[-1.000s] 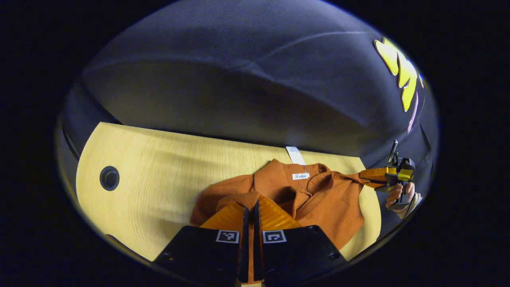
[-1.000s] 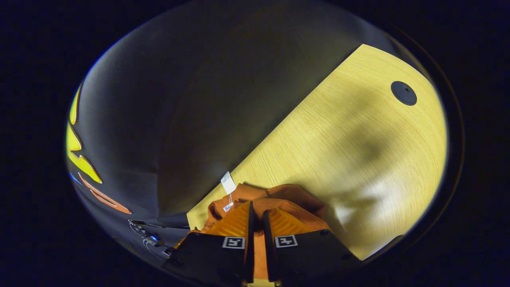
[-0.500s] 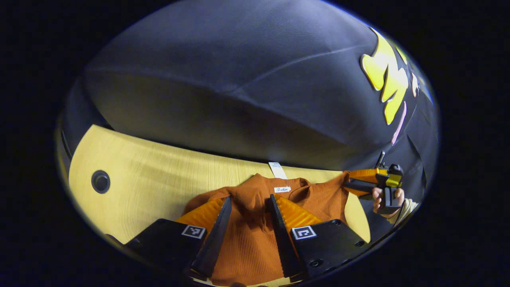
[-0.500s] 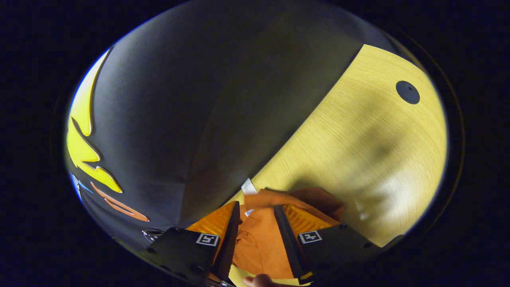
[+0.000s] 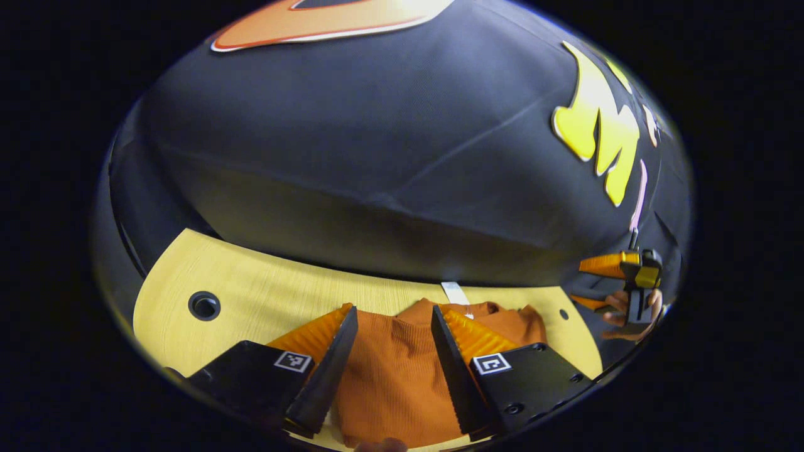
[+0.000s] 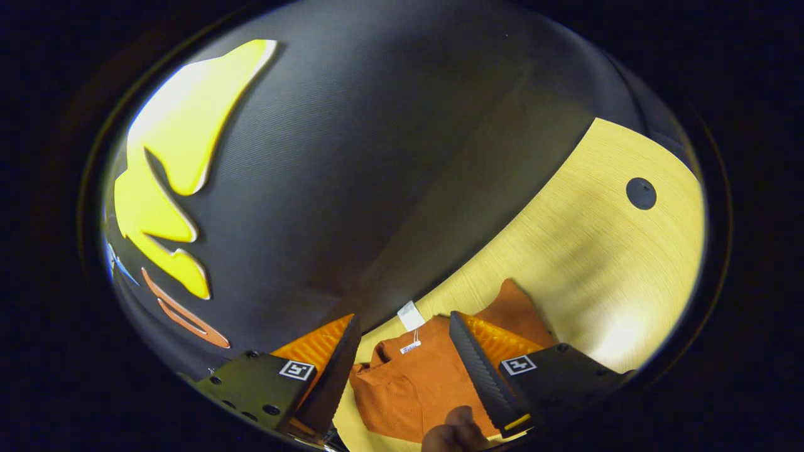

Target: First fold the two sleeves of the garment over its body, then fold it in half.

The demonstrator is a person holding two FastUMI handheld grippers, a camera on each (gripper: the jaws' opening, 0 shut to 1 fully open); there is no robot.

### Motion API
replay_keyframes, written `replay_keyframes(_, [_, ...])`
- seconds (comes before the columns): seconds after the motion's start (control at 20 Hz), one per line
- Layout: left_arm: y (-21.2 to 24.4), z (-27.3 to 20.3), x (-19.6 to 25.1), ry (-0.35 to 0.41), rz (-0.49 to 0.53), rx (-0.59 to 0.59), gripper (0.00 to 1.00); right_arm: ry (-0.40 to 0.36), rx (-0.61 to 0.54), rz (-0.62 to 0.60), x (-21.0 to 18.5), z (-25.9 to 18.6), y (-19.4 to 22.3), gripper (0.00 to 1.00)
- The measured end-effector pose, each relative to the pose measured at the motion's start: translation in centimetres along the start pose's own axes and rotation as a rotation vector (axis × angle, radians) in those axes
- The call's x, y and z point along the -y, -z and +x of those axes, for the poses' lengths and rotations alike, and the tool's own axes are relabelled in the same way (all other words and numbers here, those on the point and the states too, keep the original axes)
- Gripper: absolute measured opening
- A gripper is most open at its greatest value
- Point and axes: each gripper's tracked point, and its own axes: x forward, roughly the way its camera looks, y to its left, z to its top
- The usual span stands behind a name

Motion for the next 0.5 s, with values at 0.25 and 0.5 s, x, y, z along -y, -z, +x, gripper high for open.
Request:
replay_keyframes(0.25, [-1.8,-5.5,-0.3,-0.05,0.02,0.043,0.88,0.07,0.059,-0.08,0.4,-5.8,1.4,0.92])
replay_keyframes(0.5, [-3.7,-13.0,1.9,-0.107,0.084,0.139,1.0,0.062,0.048,-0.152,-0.9,-11.7,3.2,0.85])
